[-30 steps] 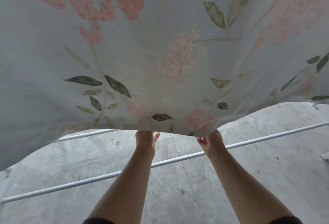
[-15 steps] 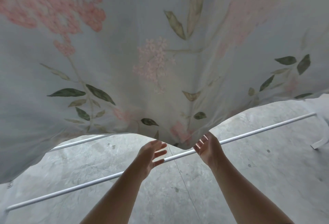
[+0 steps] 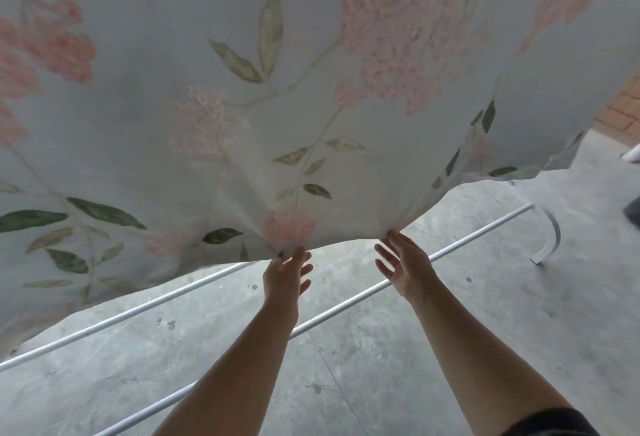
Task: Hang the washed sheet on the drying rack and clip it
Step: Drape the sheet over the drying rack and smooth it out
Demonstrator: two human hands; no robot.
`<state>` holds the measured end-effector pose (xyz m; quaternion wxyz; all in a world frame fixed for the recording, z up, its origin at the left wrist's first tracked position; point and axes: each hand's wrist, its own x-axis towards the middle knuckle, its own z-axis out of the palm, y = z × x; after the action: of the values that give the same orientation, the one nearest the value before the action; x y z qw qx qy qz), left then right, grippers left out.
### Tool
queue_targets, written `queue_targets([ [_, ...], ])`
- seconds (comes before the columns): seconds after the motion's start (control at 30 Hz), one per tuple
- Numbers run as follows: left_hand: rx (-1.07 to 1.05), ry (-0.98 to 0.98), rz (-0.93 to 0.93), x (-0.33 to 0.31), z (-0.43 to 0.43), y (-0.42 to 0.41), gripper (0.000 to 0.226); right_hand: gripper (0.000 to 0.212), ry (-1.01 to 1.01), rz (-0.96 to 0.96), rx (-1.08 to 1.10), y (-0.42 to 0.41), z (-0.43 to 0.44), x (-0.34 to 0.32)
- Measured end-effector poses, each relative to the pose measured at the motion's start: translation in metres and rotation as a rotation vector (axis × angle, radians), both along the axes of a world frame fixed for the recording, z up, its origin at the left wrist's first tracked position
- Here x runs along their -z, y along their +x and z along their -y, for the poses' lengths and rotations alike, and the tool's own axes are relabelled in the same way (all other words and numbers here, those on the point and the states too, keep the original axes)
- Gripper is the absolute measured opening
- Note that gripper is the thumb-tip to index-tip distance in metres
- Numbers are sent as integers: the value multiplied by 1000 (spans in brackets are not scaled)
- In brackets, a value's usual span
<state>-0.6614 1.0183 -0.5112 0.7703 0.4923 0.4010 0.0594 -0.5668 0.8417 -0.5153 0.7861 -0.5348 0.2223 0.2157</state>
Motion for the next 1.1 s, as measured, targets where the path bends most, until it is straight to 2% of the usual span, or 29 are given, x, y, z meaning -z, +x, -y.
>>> queue_targets([
  [0.1, 240, -164, -101, 3, 10, 11, 28, 14, -46, -18, 9, 3, 12, -8],
  [0.2, 388, -236, -84, -5, 23, 26, 35, 7, -123, -26, 106, 8, 36, -24],
  [0.33, 495, -234, -44, -24, 43, 56, 31, 10, -198, -41, 180, 18, 70, -44],
  [0.53, 522, -224, 4, -29, 107, 135, 24, 15, -125, -23, 262, 50, 133, -33],
  [0.67, 376, -298, 35, -5, 154, 189, 22, 14, -54, -49, 239, 94, 178, -1],
  [0.73, 247, -338, 75, 8, 174, 216, 29, 15, -6, -49, 201, 125, 198, 12],
  [0.8, 124, -363, 135, 16, 192, 246, 38, 25, 46, -34, 153, 163, 214, 21],
  [0.9, -19, -370, 243, 21, 202, 279, 33, 37, 116, -1, 66, 216, 221, 21],
  [1.0, -108, -345, 345, 22, 206, 303, 45, 35, 228, -17, 38, 268, 223, 12],
  [1.1, -176, -353, 391, 15, 215, 313, 41, 26, 376, -20, -10, 301, 225, 1],
])
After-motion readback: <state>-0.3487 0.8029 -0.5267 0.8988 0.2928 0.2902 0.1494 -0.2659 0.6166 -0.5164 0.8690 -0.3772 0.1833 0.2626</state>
